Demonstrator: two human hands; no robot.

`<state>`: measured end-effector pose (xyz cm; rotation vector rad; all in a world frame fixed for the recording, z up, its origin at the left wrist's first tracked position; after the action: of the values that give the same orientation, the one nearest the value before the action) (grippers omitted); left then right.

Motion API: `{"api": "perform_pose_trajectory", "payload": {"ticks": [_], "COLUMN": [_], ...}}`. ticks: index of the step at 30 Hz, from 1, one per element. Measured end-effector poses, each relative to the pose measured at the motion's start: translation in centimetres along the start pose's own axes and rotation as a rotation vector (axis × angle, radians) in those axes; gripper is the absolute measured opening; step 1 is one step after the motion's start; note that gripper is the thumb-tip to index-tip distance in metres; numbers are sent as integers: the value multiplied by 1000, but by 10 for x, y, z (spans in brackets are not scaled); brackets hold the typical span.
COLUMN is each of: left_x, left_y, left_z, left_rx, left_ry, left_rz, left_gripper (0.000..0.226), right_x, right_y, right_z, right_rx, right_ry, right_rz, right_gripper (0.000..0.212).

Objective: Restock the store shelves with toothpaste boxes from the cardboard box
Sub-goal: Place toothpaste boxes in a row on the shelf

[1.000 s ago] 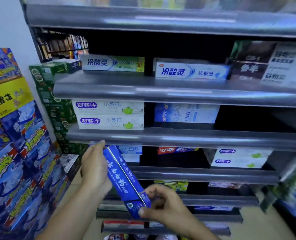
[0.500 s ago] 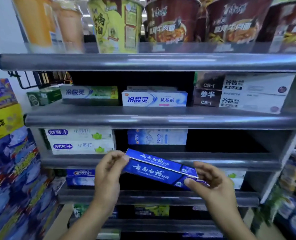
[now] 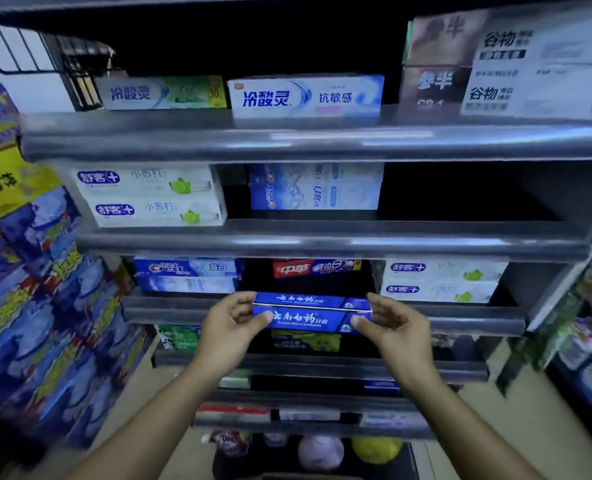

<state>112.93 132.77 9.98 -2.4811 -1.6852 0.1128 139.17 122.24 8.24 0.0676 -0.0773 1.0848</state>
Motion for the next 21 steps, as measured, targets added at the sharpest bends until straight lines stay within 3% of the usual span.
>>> {"api": "perform_pose_trajectory", "payload": {"ticks": [10,17,21], "left_x": [36,2,-9], "left_y": [-10,-30,-33], "left_z": [-11,-67,-107], "left_rx": [106,131,147], "left_ry": [69,284,372], "left_rz": [-24,-190,-153], "left_gripper": [32,35,39], "right_x": [31,14,0], "right_y": [12,4,1], "right_z": [21,58,91], "right_rx": [-32,-20,10], "right_ry": [-103,-192,-282], "right_rz": [-46,-86,-91], "right_gripper": [48,35,34]}}
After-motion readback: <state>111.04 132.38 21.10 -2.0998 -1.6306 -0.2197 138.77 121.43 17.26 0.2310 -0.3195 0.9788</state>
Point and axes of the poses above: each hand's wrist, its own x-axis towards the middle knuckle, its own y-axis out of the palm, z = x × y, the point moved 6 cm from there along x, towards the middle knuckle, and after that the axes turned 8 degrees about z, right-handed, at the moved point
